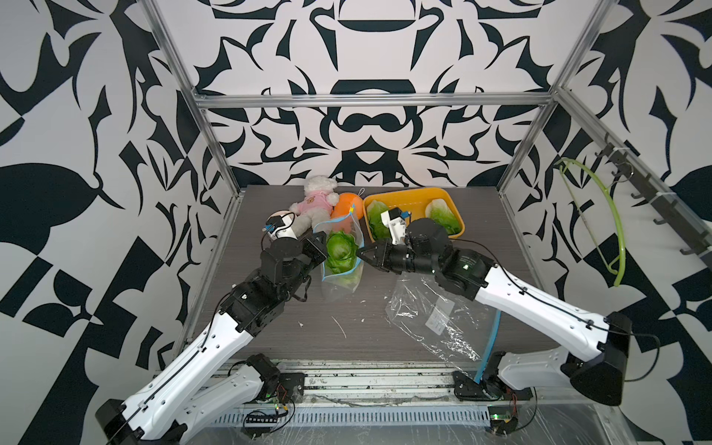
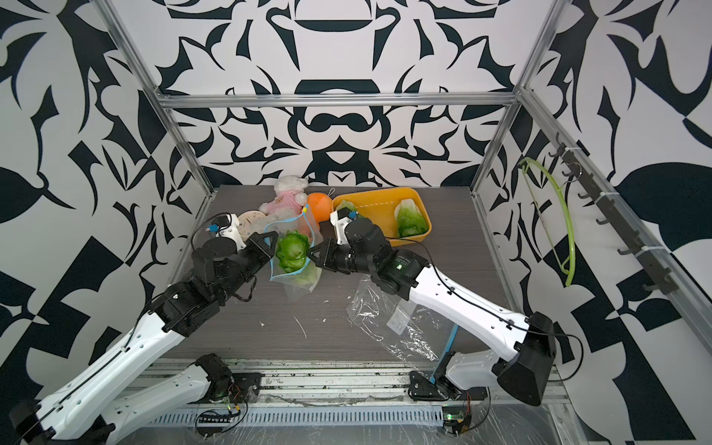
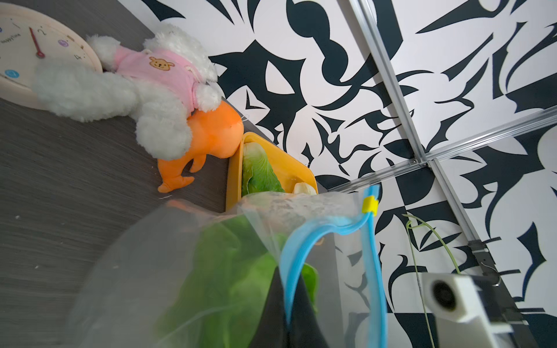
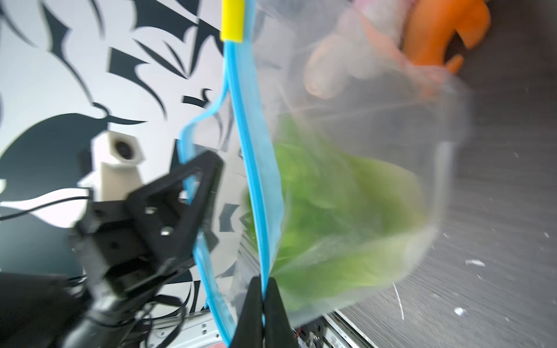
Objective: Put the chinese cabbages into a zipper bag and zip it
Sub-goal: Adjust the zipper food storage bag at the center of the board.
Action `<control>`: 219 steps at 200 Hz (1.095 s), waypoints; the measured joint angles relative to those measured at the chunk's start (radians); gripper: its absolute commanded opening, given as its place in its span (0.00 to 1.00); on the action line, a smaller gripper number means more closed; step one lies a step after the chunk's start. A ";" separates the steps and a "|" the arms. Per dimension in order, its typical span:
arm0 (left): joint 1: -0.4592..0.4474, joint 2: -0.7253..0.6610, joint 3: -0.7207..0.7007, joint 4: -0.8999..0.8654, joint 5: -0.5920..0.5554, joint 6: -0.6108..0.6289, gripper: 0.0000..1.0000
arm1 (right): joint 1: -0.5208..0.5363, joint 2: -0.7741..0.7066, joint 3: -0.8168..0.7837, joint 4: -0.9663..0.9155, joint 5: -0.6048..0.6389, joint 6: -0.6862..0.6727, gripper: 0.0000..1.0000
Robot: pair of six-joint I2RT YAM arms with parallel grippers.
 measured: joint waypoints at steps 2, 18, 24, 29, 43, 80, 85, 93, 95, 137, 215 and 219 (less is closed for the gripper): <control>0.000 -0.002 0.003 -0.002 -0.001 0.002 0.00 | 0.000 0.001 0.010 -0.006 0.001 -0.004 0.00; 0.000 -0.005 0.030 -0.018 -0.003 0.025 0.00 | 0.000 0.014 0.071 -0.054 0.005 -0.039 0.00; 0.000 -0.004 0.039 -0.027 -0.005 0.032 0.00 | 0.000 0.021 0.089 -0.074 0.006 -0.050 0.00; 0.000 -0.002 0.045 -0.035 -0.007 0.039 0.00 | 0.000 0.027 0.104 -0.089 0.008 -0.059 0.00; 0.000 0.005 0.072 -0.063 -0.016 0.063 0.00 | 0.000 0.047 0.139 -0.130 0.013 -0.086 0.00; 0.000 0.042 0.157 -0.125 -0.028 0.134 0.00 | -0.004 0.098 0.229 -0.211 0.007 -0.146 0.00; 0.000 0.050 0.172 -0.134 -0.028 0.145 0.00 | -0.006 0.104 0.239 -0.218 0.007 -0.153 0.00; 0.000 0.062 0.193 -0.150 -0.028 0.161 0.00 | -0.009 0.109 0.249 -0.225 0.008 -0.162 0.00; 0.000 0.064 0.196 -0.155 -0.027 0.164 0.00 | -0.009 0.110 0.250 -0.227 0.008 -0.165 0.00; 0.004 0.142 0.252 -0.203 -0.020 0.232 0.00 | -0.043 0.147 0.263 -0.245 -0.009 -0.190 0.00; 0.116 0.385 0.251 -0.110 0.099 0.273 0.00 | -0.206 0.196 0.193 -0.232 0.011 -0.189 0.00; 0.120 0.398 0.253 -0.102 0.108 0.276 0.00 | -0.207 0.197 0.193 -0.231 0.013 -0.192 0.00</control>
